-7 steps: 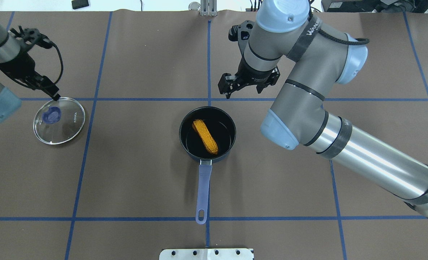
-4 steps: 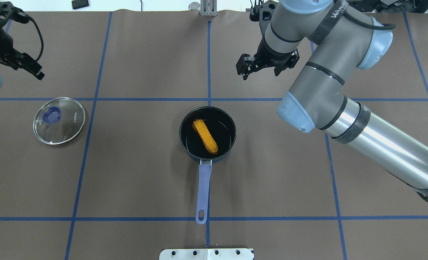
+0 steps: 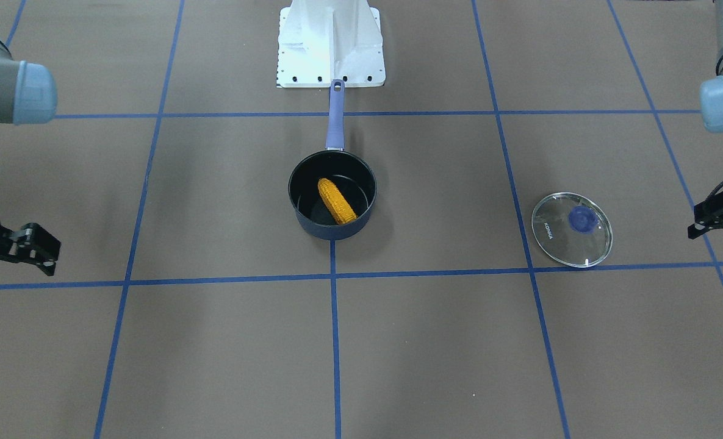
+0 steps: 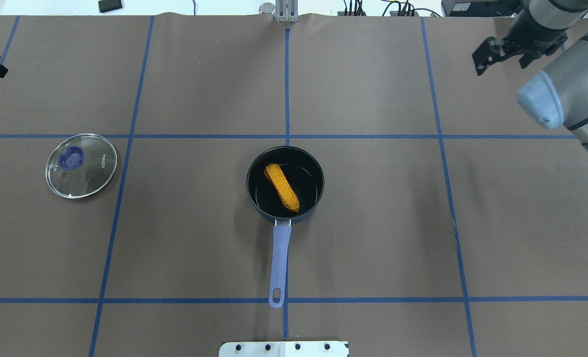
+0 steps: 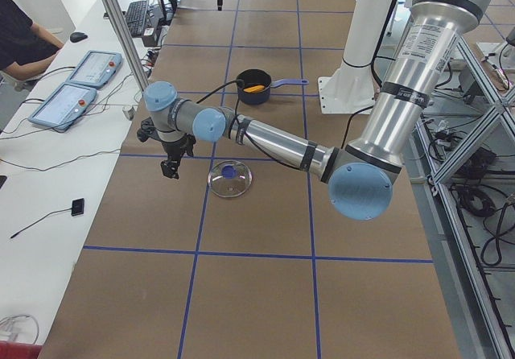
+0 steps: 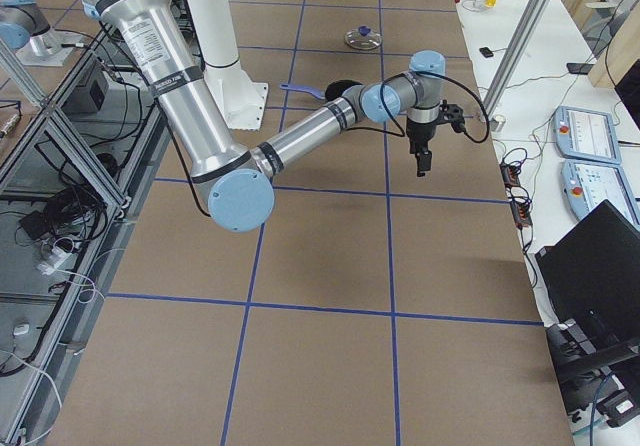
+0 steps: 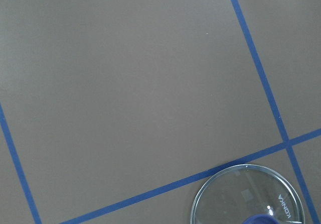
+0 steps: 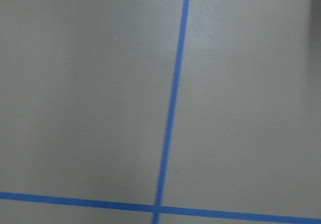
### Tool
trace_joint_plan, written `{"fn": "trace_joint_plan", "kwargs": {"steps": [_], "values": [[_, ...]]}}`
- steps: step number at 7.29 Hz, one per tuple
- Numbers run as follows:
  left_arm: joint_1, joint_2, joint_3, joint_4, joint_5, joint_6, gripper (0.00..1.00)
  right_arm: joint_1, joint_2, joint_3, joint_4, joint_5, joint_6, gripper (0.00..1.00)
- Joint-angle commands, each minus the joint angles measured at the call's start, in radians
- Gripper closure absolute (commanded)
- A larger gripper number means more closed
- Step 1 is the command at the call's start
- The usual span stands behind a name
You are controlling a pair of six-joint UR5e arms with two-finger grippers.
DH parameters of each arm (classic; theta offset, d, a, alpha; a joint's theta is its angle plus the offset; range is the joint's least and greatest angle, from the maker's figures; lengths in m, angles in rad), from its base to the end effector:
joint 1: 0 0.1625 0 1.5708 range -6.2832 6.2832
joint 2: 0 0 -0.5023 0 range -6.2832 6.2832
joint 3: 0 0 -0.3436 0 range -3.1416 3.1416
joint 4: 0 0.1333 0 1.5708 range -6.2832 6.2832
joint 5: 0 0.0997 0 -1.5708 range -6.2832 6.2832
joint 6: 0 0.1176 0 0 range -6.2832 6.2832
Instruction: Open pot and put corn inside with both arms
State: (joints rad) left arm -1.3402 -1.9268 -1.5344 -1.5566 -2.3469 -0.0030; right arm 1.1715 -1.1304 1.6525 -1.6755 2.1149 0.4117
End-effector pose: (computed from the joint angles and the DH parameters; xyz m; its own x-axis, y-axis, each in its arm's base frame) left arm 0.0925 -0.6168 0.5754 0.6473 0.3654 -0.6690 -0.2160 0.9296 0.2987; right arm -0.1836 -0.6214 0.4971 0.7899 -0.1450 0.5959 0.0429 0.9823 0.1821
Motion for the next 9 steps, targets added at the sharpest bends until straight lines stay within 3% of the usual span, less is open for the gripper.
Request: {"fn": "trace_joint_plan", "kwargs": {"steps": [1,5,7,9], "values": [[-0.040,0.073,0.007,0.006,-0.002,0.188,0.01,0.118,-0.035,0.004,-0.143,0.023,-0.221,0.00],[-0.131,0.241,-0.001,-0.063,-0.008,0.230,0.01,0.255,-0.222,0.009,-0.125,0.106,-0.358,0.00],[-0.140,0.281,-0.001,-0.097,-0.008,0.232,0.01,0.281,-0.401,0.041,0.077,0.109,-0.343,0.00],[-0.142,0.299,0.002,-0.097,-0.008,0.230,0.01,0.281,-0.425,0.041,0.100,0.114,-0.341,0.00]]}}
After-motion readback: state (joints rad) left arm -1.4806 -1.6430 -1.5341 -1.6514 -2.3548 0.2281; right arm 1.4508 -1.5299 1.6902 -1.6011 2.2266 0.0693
